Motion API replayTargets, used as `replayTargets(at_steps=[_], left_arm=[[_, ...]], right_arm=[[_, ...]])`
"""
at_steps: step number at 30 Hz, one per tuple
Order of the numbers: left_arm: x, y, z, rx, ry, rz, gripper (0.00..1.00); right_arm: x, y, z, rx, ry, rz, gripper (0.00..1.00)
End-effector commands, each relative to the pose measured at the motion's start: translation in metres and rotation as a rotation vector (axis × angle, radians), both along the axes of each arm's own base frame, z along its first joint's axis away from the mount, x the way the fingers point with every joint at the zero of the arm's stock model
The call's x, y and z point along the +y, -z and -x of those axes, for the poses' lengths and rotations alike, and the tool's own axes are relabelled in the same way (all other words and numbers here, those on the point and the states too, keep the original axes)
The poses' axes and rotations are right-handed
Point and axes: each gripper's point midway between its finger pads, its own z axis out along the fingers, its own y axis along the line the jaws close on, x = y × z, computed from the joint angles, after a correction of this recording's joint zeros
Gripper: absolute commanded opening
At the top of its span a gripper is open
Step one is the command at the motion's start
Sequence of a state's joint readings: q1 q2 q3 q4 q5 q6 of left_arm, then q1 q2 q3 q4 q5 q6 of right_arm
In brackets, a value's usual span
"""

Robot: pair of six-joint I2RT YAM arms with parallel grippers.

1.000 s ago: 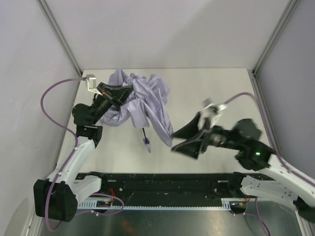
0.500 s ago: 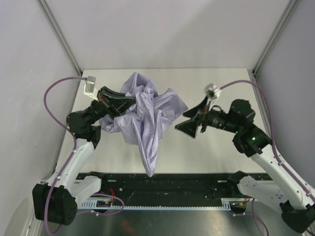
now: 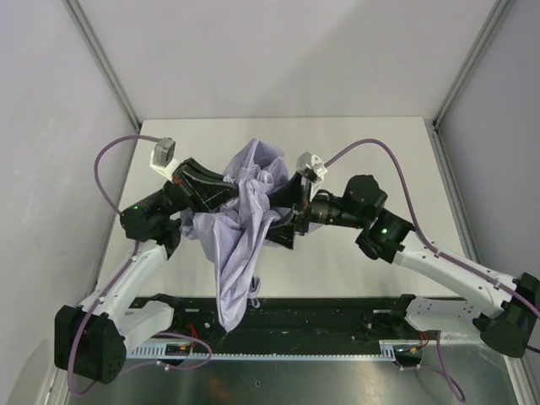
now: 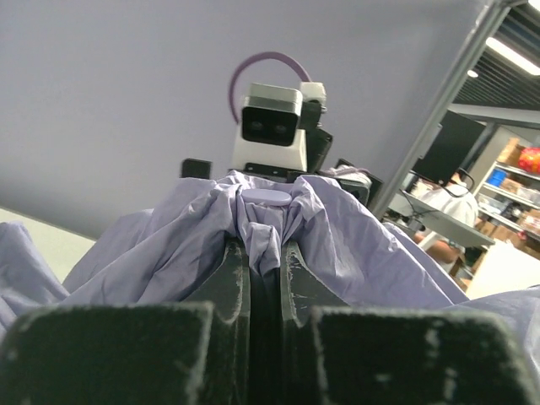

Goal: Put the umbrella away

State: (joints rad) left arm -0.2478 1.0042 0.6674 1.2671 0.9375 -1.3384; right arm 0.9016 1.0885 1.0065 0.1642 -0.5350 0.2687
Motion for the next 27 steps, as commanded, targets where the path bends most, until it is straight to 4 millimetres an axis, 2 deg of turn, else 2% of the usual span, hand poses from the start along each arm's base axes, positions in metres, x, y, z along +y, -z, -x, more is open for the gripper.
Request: replayTargets(at_steps=[1,13,21,24,27], left_arm=[[-0.003,-0.028,0.031,-0.140,0.045,0.101,0.00],[-0.022,-0.033,0.051,-0.192,0.114,0.132,0.00],[-0.034,-0.028,0.060,-0.200,0.159,0.135,0.00],[-0.036,-0.027,0.062,-0.201,0.165,0.135,0.00],[-0.038,-0.027,0.061,-0.198,0.166,0.137,0.00]], right_arm=[[0.016,-0.051,0.002,-0.091,-0.030,-0.163,0.99],[0.049,-0.052,0.015,-0.013,-0.214,-0.226,0.99],[0.047,-0.075,0.042,-0.043,-0.390,-0.349,0.99],[0.042,-0.082,0.052,-0.047,-0.445,-0.380,0.91],[0.038,-0.087,0.063,-0.046,-0.500,-0.400,0.73]])
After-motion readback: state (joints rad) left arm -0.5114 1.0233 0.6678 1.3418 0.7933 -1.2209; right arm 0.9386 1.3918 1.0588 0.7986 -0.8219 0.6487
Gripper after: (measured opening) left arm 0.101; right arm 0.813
